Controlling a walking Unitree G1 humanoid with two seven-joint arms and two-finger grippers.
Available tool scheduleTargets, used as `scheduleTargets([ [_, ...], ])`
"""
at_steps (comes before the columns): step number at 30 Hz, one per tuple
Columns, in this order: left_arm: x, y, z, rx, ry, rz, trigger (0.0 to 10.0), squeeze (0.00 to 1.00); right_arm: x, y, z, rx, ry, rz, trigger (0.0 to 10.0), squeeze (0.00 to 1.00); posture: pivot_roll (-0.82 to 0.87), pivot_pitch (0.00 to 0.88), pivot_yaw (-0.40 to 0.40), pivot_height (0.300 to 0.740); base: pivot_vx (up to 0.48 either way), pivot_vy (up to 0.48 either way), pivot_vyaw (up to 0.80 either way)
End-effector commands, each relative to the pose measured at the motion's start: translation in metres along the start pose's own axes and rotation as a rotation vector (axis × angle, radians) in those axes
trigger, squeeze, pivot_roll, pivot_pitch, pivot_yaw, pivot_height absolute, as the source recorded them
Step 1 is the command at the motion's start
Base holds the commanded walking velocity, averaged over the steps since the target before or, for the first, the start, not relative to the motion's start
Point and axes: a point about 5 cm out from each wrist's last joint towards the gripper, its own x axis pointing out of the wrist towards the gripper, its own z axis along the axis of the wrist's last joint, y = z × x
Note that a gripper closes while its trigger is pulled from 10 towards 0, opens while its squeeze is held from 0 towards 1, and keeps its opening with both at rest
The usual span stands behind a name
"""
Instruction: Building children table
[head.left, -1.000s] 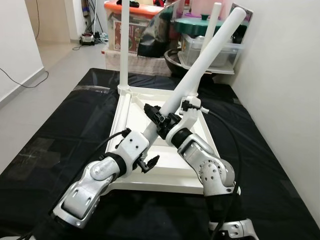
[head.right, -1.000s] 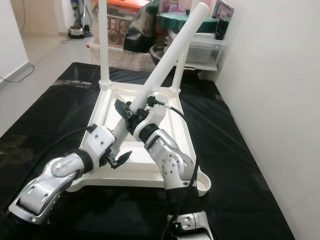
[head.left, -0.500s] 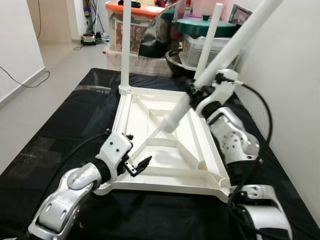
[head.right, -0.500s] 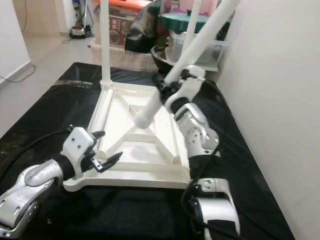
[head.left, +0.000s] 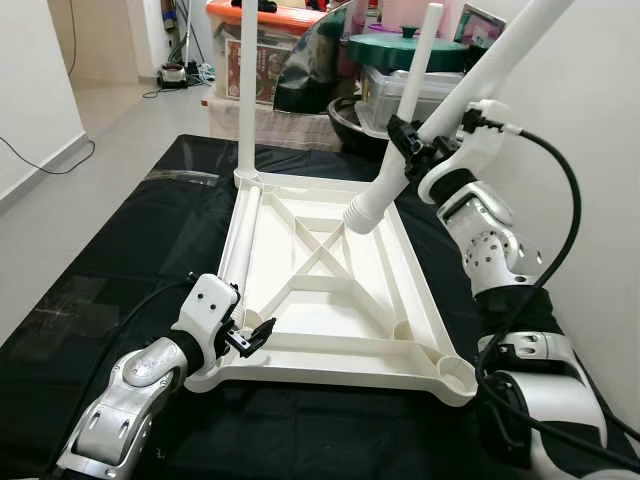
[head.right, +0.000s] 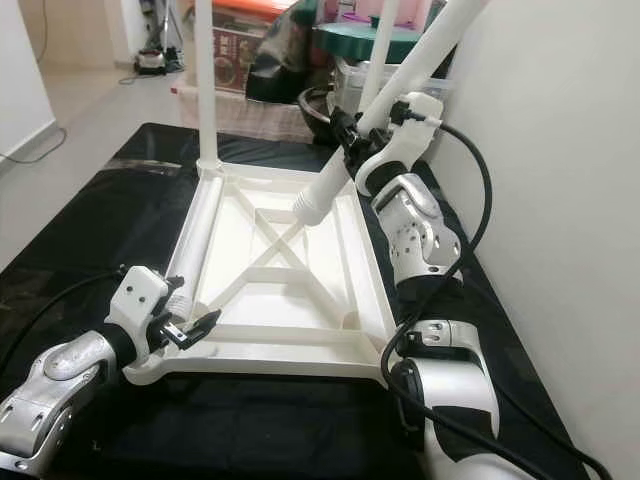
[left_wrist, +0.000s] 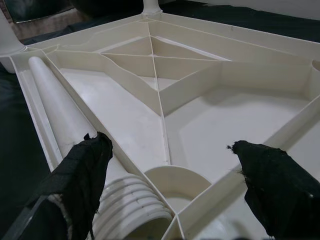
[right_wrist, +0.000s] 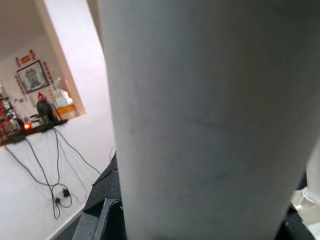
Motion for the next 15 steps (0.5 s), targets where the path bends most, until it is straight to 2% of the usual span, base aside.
scheduleTargets([
  [1,0.001,-0.003,0.002,-0.002,-0.025,-0.015,10.0,0.00,0.001,-0.002,0.004,-0.029,-0.015,0.003,0.0,0.00,0.12,0.000,-0.147,0.740,0.000,0.000,0.00],
  [5,0.001,-0.003,0.001,-0.015,-0.044,-0.008,10.0,0.00,-0.001,-0.008,0.004,-0.084,-0.009,-0.010,0.0,0.00,0.12,0.000,-0.145,0.740,0.000,0.000,0.00],
  [6,0.001,-0.003,0.002,-0.034,-0.059,-0.008,10.0,0.00,-0.006,-0.011,0.002,-0.143,0.011,0.004,0.0,0.00,0.12,0.000,-0.147,0.740,0.000,0.000,0.00],
  [9,0.001,-0.003,0.002,-0.042,-0.066,-0.008,10.0,0.00,-0.008,-0.013,0.001,-0.169,0.020,0.011,0.0,0.00,0.12,0.000,-0.147,0.740,0.000,0.000,0.00],
  [12,0.000,-0.002,0.004,-0.069,-0.087,0.002,10.0,0.00,-0.018,-0.022,-0.013,-0.188,0.080,-0.034,0.0,0.00,0.11,0.000,-0.154,0.740,0.000,0.000,0.00],
  [13,0.000,-0.002,0.005,-0.072,-0.091,0.005,10.0,0.00,-0.021,-0.024,-0.018,-0.182,0.095,-0.047,1.7,0.00,0.11,0.000,-0.154,0.740,0.000,0.000,0.00],
  [14,0.000,-0.002,0.005,-0.072,-0.091,0.005,10.0,0.00,-0.021,-0.024,-0.018,-0.182,0.095,-0.047,1.7,0.00,0.11,0.000,-0.154,0.740,0.000,0.000,0.00],
  [15,-0.001,-0.002,0.005,-0.076,-0.102,0.005,10.0,0.00,-0.023,-0.023,-0.023,-0.168,0.111,-0.065,10.0,0.00,0.11,0.000,-0.154,0.740,0.000,0.000,0.00],
])
